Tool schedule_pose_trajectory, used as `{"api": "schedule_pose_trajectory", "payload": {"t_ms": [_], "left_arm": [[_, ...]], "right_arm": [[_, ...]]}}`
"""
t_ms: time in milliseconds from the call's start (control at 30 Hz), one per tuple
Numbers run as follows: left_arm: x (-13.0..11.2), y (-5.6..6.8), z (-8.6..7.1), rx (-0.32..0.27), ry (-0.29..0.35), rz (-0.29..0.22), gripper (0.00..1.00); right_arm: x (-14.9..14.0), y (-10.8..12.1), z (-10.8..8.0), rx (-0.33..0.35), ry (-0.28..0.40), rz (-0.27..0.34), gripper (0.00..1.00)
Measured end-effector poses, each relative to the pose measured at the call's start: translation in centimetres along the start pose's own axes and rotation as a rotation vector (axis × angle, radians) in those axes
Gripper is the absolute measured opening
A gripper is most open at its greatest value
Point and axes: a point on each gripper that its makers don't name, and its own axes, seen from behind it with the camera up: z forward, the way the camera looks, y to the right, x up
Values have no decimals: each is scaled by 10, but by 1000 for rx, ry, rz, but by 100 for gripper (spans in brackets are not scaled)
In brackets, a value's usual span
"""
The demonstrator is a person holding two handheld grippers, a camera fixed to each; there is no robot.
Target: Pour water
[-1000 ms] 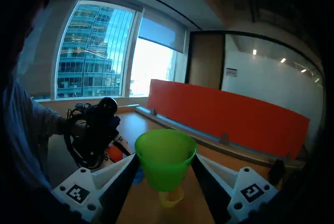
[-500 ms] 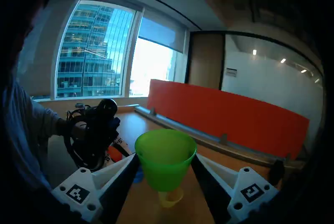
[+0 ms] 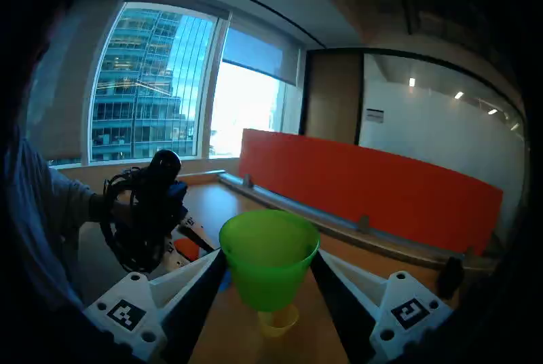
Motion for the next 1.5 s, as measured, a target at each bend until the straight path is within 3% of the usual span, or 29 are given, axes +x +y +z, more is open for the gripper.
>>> {"api": "schedule_pose_trajectory", "payload": {"t_ms": [467,900,1167,1500], "left_arm": [[48,-10,-39,35,152,30,86],[99,-25,-89,61,328,0,86],[119,-39,-116,87,393,-18,86],[136,-46,-143,121,428,24,86]], "right_arm": [[0,-1,2,3,4,15,90],[3,-3,6,9,9,10,90],[3,-6,10,18,12,9,90],[2,-7,15,26,16,9,90]]}}
